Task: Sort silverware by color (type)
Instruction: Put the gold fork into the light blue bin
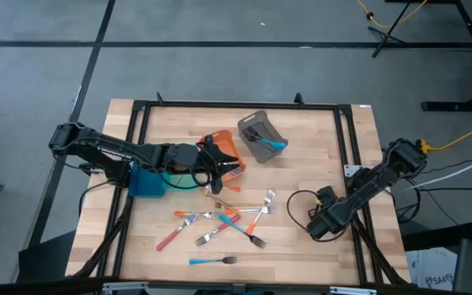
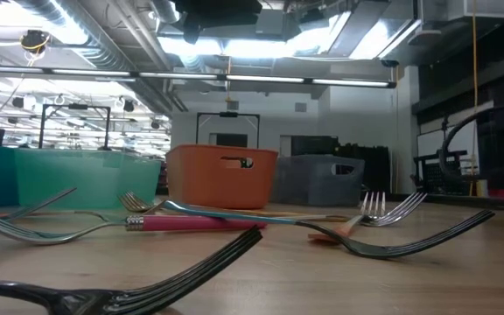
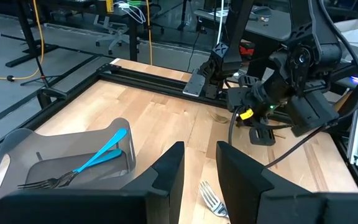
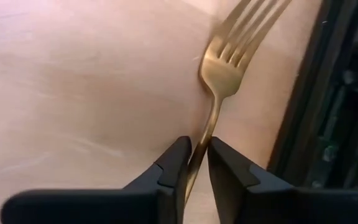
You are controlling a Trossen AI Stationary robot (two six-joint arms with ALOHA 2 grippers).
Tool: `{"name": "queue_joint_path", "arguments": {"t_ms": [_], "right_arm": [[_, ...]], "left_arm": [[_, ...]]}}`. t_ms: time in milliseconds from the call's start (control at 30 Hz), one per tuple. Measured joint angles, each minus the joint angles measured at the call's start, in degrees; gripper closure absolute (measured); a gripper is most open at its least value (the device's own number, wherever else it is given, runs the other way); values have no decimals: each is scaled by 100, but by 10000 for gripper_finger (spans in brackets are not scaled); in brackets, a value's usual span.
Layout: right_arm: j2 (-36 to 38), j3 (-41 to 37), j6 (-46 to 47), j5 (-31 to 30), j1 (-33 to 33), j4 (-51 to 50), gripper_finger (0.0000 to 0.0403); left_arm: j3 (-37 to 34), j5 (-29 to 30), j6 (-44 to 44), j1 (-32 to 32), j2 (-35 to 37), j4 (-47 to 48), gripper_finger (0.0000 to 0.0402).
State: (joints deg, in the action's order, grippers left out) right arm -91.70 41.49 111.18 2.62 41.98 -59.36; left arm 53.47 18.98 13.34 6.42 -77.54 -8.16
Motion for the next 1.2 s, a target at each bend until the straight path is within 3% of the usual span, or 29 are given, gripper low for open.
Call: {"name": "queue_joint_path", "arguments": {"t_ms": [267,1200], "right_arm": [[59,70,-45,-7,0,179,380],[75,204,-220,-159,7,247,401]], "left_arm": [[0,0,0,-2,-1,0,314],[0,0,0,-2,0,0,314]]}}
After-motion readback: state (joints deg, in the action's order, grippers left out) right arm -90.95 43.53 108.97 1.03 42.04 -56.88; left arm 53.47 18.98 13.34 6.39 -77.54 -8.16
